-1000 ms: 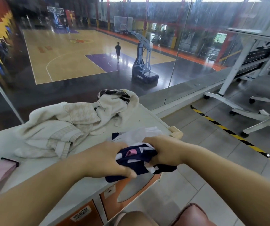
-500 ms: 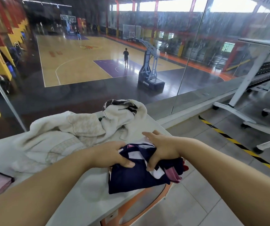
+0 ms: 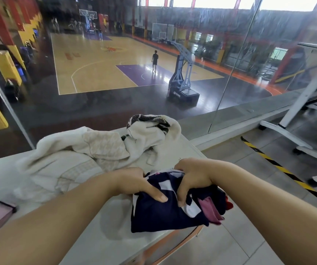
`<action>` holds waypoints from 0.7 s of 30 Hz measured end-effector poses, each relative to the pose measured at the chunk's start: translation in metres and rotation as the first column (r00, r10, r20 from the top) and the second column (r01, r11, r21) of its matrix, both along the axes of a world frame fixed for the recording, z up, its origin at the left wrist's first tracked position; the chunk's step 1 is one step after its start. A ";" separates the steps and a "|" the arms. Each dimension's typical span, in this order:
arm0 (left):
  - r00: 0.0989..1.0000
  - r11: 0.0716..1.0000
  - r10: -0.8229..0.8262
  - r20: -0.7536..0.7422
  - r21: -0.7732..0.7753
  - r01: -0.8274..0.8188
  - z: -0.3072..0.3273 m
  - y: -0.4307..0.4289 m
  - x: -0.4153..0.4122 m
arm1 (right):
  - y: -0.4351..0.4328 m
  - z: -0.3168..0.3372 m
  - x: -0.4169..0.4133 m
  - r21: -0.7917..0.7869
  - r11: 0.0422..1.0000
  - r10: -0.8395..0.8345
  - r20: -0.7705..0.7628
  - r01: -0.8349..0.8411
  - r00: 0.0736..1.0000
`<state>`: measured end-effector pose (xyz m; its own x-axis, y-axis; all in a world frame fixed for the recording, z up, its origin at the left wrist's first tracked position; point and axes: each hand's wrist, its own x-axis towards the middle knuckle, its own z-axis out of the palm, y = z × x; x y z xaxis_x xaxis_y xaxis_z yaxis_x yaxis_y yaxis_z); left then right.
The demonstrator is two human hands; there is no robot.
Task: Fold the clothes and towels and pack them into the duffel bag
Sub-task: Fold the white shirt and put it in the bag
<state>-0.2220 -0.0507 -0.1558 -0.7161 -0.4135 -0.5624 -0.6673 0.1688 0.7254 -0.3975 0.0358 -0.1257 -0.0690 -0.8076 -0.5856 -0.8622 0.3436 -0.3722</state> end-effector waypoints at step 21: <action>0.925 0.877 -0.209 -0.316 -0.479 0.035 0.009 0.066 0.029 | 0.067 -0.002 0.025 -0.246 0.917 0.215 -0.360 -0.315 0.908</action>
